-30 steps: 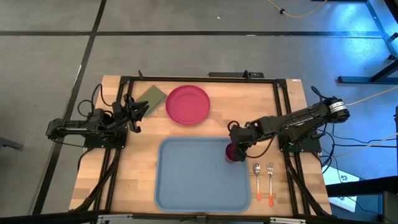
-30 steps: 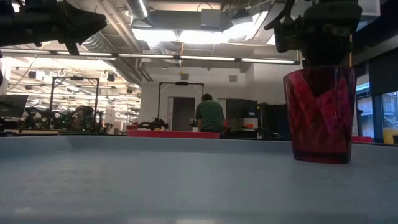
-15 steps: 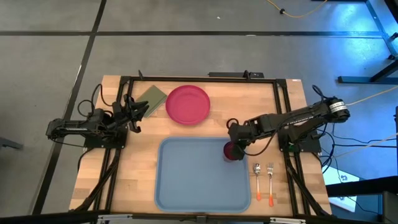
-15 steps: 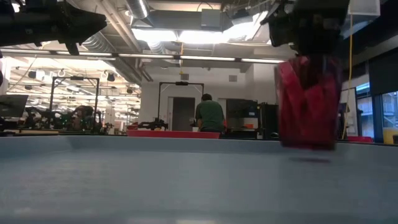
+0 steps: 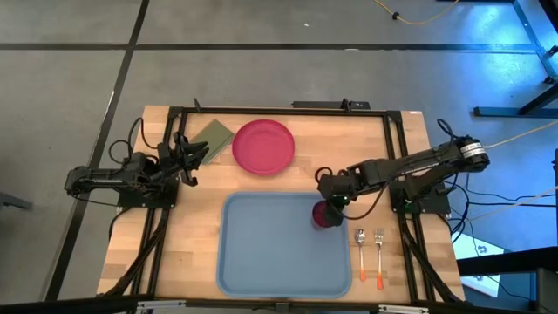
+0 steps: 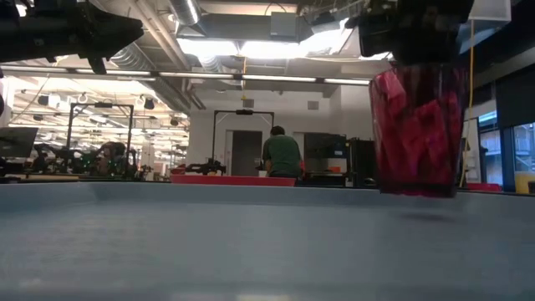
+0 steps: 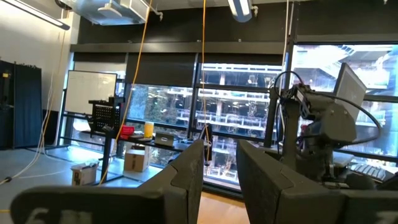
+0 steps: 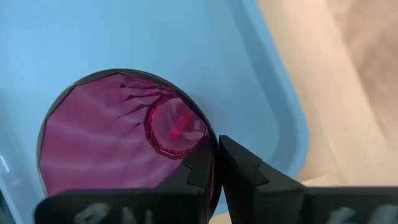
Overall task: Pick and place plate/cup/fork/spoon on tray
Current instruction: Put the red cup on the blue tray, then put the pink plate on the blue tray to the left of the red cup
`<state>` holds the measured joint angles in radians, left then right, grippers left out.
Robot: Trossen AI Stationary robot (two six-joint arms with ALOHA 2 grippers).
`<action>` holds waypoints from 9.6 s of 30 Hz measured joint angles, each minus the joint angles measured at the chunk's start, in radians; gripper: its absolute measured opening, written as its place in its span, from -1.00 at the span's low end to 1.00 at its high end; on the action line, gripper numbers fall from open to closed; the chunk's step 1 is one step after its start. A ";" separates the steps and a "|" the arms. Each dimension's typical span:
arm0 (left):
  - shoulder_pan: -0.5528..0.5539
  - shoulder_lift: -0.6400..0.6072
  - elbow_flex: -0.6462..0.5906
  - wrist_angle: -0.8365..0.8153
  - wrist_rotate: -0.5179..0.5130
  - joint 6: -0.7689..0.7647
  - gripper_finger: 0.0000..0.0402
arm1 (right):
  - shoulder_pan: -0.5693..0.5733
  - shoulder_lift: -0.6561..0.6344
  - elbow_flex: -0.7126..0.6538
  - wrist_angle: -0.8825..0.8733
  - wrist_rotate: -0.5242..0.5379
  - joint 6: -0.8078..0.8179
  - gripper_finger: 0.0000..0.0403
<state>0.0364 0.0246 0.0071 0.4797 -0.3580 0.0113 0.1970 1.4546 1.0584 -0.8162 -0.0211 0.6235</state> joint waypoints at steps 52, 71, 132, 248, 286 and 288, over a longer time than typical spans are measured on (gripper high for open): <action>0.000 0.000 0.000 0.000 0.000 0.000 -0.56 | -0.004 0.056 0.385 -0.224 0.329 -0.327 -0.35; 0.000 0.055 0.005 0.012 0.009 -0.157 -0.56 | -0.303 0.050 0.372 -0.478 0.756 -0.186 -0.35; 0.628 1.548 0.863 -0.912 0.215 -0.287 -0.56 | -0.324 0.050 -0.076 -0.605 0.753 0.360 -0.35; -0.385 1.558 0.864 -0.659 0.087 -0.851 -0.98 | -0.322 0.049 -0.075 -0.516 0.742 0.307 -0.35; -0.389 1.556 0.863 -0.661 -0.006 -0.842 -0.86 | -0.322 0.049 -0.075 -0.509 0.742 0.307 -0.35; -0.389 1.556 0.863 -0.660 -0.004 -0.841 -0.83 | -0.322 0.049 -0.075 -0.509 0.742 0.307 -0.35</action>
<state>-0.3528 1.5810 0.8700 -0.1808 -0.3625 -0.8300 -0.1249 1.5040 0.9833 -1.3247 0.7212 0.9302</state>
